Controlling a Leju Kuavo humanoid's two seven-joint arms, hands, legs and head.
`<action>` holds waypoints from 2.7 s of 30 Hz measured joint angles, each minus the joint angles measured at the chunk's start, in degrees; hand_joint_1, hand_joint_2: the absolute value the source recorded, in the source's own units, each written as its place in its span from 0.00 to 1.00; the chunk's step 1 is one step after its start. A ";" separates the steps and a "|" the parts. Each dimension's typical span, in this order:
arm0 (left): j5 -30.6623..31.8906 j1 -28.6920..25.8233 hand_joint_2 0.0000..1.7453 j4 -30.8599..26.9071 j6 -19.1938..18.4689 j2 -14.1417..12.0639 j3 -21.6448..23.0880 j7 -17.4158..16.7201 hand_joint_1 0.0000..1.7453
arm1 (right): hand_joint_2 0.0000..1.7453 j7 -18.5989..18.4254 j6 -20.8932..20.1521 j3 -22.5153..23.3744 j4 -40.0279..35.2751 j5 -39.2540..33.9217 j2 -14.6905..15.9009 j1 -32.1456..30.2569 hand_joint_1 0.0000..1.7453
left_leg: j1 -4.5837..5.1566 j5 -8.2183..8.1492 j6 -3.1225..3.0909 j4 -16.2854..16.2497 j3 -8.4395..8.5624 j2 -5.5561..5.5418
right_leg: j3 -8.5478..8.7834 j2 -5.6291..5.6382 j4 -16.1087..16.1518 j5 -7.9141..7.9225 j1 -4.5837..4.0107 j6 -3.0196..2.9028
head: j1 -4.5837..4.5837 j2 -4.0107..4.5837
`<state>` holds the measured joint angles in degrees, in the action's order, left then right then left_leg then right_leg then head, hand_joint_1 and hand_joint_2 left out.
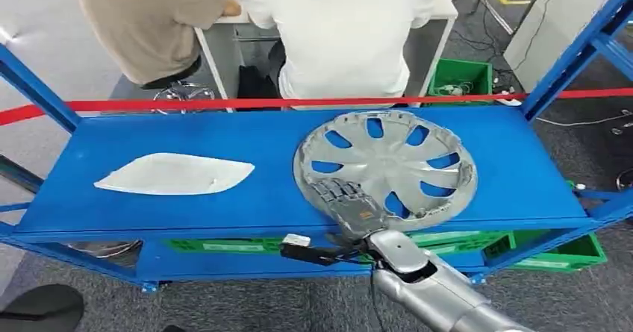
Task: Take the parts from the cabinet and place them on the table.
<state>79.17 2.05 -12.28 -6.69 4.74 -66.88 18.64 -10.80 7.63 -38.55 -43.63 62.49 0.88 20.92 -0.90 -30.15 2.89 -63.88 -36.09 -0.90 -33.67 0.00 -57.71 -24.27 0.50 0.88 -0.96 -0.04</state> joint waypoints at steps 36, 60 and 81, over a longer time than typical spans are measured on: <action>0.02 -0.42 0.00 0.22 0.07 0.76 -1.70 1.40 0.00 | 1.00 -1.75 -1.22 16.45 -17.72 2.10 9.77 -11.14 0.00 | -0.09 0.36 0.30 -5.59 -2.60 0.12 | -0.88 -0.20 -0.64 0.06 -0.15 0.15 | -0.31 0.02; 0.22 -0.15 0.00 0.26 0.04 0.70 -2.29 1.64 0.00 | 1.00 -2.18 -2.88 22.27 -21.83 1.35 11.91 -14.09 1.00 | -0.60 1.67 0.19 3.46 2.12 0.20 | -1.13 0.68 -1.45 -0.48 0.23 0.69 | -0.77 0.02; 0.39 -0.28 0.00 0.26 0.17 0.68 -2.69 1.97 0.00 | 1.00 -1.22 -5.97 23.84 -23.41 4.04 14.29 -16.94 1.00 | -0.27 4.08 -2.82 5.42 2.65 0.15 | -8.21 0.46 -16.82 -6.42 -0.02 3.43 | -1.49 0.02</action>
<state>79.56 1.77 -12.02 -6.51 5.42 -69.57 20.61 -12.02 1.66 -14.71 -67.04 66.53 15.17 3.98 -1.17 -26.07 0.07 -58.47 -33.45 -0.75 -41.88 0.46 -74.54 -30.70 0.48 4.31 -2.45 -0.02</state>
